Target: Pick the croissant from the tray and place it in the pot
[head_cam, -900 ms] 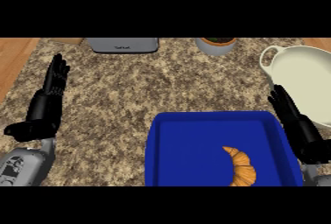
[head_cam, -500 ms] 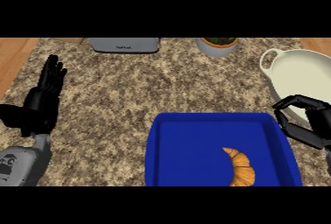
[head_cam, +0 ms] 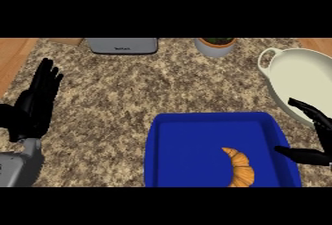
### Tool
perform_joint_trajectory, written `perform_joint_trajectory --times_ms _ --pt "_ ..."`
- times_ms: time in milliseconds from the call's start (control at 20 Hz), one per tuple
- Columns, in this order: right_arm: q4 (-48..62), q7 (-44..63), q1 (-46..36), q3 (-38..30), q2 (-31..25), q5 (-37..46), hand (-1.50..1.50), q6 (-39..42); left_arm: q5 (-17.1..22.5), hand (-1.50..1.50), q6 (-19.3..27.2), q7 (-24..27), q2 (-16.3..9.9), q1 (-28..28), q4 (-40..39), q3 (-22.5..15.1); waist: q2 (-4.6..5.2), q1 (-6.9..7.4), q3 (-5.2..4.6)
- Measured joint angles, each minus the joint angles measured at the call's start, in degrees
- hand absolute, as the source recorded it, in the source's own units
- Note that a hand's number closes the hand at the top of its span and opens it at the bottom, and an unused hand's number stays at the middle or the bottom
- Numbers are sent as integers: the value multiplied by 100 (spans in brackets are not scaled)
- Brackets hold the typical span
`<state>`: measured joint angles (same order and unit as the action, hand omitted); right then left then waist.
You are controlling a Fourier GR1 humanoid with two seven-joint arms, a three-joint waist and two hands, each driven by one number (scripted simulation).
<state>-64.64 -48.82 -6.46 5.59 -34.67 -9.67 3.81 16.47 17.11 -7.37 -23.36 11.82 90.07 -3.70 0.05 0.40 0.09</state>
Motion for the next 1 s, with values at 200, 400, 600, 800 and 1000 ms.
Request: perform_joint_trajectory --times_ms 200,400,600,800,1000 --pt "-686 351 261 79 -451 179 -150 323 -13 0 -2 -195 -36 -129 250 85 -21 -45 -10" --pt "-1284 1056 287 491 -936 654 -150 597 -90 0 28 -153 63 -77 152 51 -23 -72 -21" --pt "-1980 1927 309 941 -1364 1247 -150 754 -89 0 -5 -262 14 -52 191 87 -33 -76 -25" --pt "-2710 3018 251 1439 -1515 1815 -150 906 -84 0 -36 -268 50 -95 232 100 -30 -52 -25" --pt "-3417 4087 247 1810 -1462 2136 -150 1195 -164 0 -45 -190 144 -91 156 103 -22 -59 -21"
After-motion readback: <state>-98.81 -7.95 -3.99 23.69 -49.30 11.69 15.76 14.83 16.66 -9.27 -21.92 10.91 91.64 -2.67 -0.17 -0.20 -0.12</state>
